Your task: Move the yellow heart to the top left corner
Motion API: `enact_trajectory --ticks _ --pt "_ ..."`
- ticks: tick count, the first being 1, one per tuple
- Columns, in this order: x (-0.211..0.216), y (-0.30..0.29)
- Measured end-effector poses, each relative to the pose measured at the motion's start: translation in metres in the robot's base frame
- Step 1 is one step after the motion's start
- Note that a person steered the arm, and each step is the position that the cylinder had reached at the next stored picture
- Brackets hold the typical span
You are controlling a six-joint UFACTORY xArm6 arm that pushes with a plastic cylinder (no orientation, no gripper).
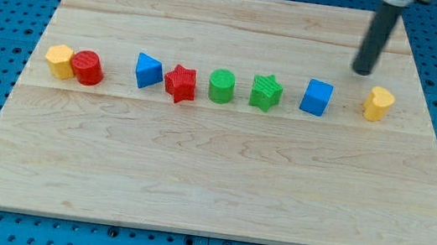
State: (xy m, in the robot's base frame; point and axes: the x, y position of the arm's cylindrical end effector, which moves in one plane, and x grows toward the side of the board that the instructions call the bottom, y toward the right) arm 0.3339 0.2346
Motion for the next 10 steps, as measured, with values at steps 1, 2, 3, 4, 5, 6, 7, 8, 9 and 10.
enact_trajectory --ticks 1,2,3,4,5,6,7,8,9,10 --pt "0.011 0.081" --pt "0.044 0.098" --pt "0.056 0.086" --pt "0.059 0.056" --pt "0.070 0.036" --pt "0.073 0.020" --pt "0.058 -0.014" --pt "0.036 -0.031" --pt "0.061 -0.008" --pt "0.093 0.008"
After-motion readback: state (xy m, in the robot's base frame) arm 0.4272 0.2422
